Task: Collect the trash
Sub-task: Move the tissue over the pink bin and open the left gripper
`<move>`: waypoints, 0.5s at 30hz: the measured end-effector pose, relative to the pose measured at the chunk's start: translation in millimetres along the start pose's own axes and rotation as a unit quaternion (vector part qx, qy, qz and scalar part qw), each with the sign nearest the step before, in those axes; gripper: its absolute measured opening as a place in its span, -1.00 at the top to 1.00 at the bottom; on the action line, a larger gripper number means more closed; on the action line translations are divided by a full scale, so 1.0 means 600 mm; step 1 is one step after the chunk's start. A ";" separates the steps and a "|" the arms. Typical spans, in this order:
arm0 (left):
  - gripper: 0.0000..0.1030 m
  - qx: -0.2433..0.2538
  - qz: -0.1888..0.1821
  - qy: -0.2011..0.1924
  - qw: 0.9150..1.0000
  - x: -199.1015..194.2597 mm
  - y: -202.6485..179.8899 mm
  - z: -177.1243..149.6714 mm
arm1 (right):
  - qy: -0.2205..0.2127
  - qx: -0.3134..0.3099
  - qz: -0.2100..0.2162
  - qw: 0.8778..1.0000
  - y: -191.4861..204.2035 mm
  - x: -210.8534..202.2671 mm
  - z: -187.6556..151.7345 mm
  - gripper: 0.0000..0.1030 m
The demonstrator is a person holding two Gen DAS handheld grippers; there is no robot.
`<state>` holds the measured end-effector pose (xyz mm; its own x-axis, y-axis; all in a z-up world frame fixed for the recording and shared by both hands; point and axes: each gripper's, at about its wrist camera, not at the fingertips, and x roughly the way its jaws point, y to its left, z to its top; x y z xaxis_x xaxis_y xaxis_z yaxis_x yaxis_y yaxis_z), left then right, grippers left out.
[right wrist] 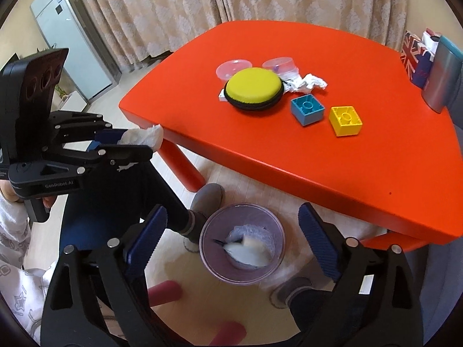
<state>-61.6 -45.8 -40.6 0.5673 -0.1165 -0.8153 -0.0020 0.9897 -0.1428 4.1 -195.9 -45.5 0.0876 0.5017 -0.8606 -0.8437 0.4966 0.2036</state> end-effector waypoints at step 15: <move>0.58 0.016 -0.018 0.019 1.000 0.027 -0.033 -0.009 | -0.024 0.023 -0.026 0.999 -0.027 -0.043 -0.016 -0.84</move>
<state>-56.8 -67.7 -53.6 0.5342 -0.1543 -0.8311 0.0451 0.9870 -0.1543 10.6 -223.4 -31.3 0.1569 0.5070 -0.8475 -0.8119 0.5548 0.1816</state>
